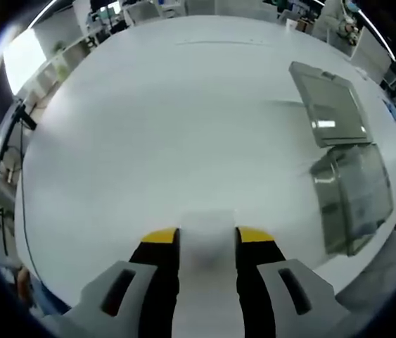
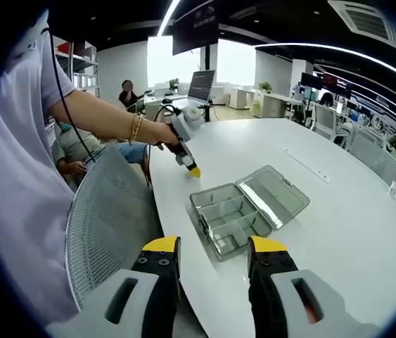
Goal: Insert the divider into the dual guide fixture by aligning both edges with the guide slots and pushing it downward to the bottom, including one-sided entry, uneven engagement, binding, and posture correction.
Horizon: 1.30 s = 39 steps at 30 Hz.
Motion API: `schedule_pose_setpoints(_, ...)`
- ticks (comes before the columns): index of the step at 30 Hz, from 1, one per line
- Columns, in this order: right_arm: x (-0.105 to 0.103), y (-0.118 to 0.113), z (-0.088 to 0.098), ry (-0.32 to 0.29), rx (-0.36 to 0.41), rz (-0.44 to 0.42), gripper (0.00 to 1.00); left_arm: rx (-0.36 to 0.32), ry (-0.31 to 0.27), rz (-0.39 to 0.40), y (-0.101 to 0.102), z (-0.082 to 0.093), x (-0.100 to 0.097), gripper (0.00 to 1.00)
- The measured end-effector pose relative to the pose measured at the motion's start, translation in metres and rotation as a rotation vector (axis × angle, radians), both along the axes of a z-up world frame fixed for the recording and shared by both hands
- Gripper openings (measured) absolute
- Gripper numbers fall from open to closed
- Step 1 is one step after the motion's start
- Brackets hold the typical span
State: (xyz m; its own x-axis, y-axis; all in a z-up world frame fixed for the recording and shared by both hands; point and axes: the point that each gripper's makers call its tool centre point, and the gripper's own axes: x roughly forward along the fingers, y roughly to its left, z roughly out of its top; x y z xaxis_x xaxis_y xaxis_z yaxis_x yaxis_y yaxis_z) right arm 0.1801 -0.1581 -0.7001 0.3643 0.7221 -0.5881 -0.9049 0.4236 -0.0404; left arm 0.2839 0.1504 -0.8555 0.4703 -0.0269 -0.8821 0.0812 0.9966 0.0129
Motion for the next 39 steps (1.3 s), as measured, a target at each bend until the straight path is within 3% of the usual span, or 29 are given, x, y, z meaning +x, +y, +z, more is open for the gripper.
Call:
schedule_pose_setpoints(13, -0.009, 0.003, 0.003, 0.001, -0.008, 0.019, 0.42, -0.023, -0.032, -0.012, -0.007, 0.008, 0.000, 0.29)
schedule_pose_setpoints(39, -0.014, 0.006, 0.006, -0.010, -0.031, 0.019, 0.41, -0.084, -0.109, -0.048, -0.022, 0.025, -0.003, 0.29)
